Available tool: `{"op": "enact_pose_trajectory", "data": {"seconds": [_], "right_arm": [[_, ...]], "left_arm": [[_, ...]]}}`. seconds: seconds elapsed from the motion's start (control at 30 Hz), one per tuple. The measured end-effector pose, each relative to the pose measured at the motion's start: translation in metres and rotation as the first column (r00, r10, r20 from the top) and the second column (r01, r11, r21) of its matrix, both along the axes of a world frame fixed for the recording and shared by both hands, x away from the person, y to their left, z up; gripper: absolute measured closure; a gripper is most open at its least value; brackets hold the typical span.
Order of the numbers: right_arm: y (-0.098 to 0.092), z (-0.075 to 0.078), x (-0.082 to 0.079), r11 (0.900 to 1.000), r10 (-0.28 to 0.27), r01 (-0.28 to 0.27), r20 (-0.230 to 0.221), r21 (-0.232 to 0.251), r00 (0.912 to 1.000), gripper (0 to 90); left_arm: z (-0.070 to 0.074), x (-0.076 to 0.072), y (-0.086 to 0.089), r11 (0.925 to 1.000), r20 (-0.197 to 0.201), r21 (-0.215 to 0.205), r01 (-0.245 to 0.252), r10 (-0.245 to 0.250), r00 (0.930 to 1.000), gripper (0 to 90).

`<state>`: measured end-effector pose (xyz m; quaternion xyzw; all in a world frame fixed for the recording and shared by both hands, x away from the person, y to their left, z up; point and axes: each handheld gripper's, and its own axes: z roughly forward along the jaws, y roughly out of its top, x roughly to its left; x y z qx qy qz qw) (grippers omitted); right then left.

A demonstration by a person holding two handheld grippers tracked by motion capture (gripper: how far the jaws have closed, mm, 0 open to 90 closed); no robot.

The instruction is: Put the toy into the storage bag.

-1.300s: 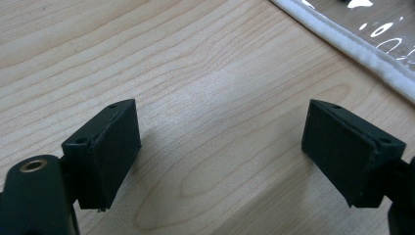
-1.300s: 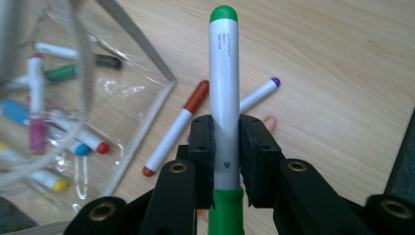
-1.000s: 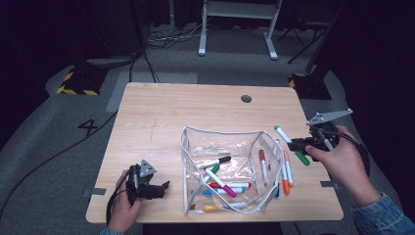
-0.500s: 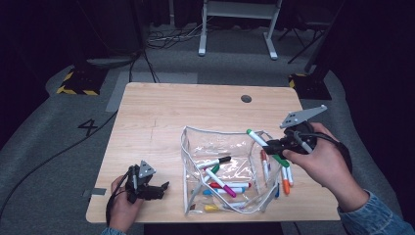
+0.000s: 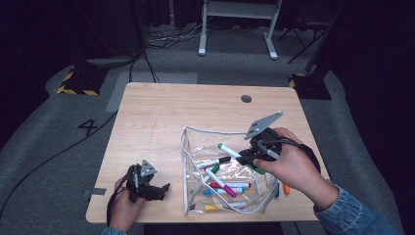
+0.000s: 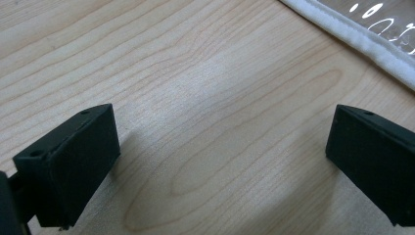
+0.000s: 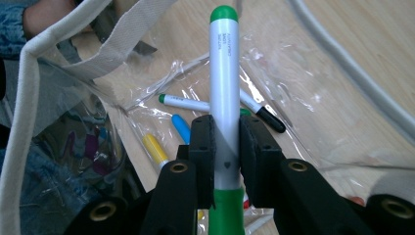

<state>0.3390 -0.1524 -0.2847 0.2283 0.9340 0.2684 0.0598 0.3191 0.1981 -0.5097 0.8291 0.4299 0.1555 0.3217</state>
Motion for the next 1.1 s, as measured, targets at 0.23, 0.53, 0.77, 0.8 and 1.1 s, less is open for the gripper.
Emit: {"op": "enact_pose_trajectory", "data": {"seconds": [0.23,0.53,0.77,0.8,1.1], "right_arm": [[0.025,-0.015,0.001,0.998,0.051,-0.052,-0.031,-0.045,0.9982,77.1],[0.048,-0.036,0.004,0.991,0.086,-0.094,-0.086,-0.093,0.9926,77.1],[0.055,-0.055,0.008,0.986,0.09,-0.107,-0.13,-0.131,0.9875,77.1],[0.056,-0.057,0.009,0.984,0.092,-0.11,-0.134,-0.137,0.9867,77.1],[0.066,-0.084,0.012,0.965,0.106,-0.147,-0.19,-0.219,0.9761,77.1]], "left_arm": [[0.0,0.0,-0.001,1.0,0.001,0.001,-0.007,0.007,1.0,0.0],[0.0,0.0,-0.001,1.0,0.002,0.0,-0.009,0.009,1.0,0.0],[0.0,0.0,-0.001,1.0,0.002,0.0,-0.008,0.008,1.0,0.0],[0.0,0.0,-0.001,1.0,0.002,0.0,-0.009,0.009,1.0,0.0],[0.0,0.0,-0.001,1.0,0.002,0.0,-0.008,0.008,1.0,0.0]]}}
